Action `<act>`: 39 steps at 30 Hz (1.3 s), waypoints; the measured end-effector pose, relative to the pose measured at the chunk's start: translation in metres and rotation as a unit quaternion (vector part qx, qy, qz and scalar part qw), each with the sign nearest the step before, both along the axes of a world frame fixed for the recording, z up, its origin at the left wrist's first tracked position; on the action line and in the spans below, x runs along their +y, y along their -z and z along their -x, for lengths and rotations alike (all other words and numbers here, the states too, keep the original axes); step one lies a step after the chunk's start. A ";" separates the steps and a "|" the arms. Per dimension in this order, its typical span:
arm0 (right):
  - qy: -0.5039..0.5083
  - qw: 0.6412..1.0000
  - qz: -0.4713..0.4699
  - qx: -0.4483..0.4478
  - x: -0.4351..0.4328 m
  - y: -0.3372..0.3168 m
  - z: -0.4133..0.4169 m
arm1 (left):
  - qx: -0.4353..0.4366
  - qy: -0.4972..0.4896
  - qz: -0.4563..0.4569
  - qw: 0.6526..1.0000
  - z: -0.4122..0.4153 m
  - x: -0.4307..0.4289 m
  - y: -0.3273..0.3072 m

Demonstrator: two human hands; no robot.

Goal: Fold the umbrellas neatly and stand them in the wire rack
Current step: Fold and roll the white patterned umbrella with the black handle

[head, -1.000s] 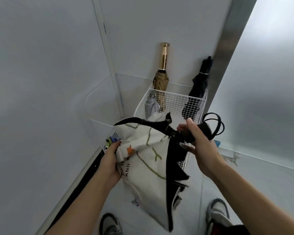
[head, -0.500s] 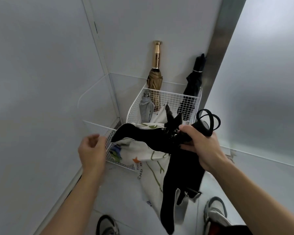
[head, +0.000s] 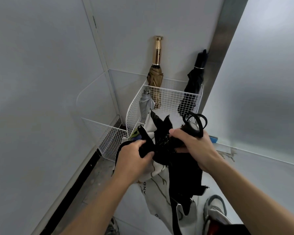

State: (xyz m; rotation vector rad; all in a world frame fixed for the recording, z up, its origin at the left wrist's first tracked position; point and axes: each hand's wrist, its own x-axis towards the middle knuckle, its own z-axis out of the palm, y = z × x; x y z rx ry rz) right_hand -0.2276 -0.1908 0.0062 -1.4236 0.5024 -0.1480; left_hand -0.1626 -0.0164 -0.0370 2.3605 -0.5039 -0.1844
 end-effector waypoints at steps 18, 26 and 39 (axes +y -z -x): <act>-0.078 0.987 0.139 0.006 -0.001 0.005 0.002 | 0.217 -0.189 0.208 0.935 -0.028 0.018 0.000; -0.079 0.986 0.147 0.001 -0.004 0.003 0.002 | -0.004 -0.101 -0.090 0.991 -0.034 0.030 0.013; -0.025 0.989 0.141 0.026 -0.013 0.012 -0.004 | -0.138 -0.318 0.320 0.882 -0.035 0.029 -0.006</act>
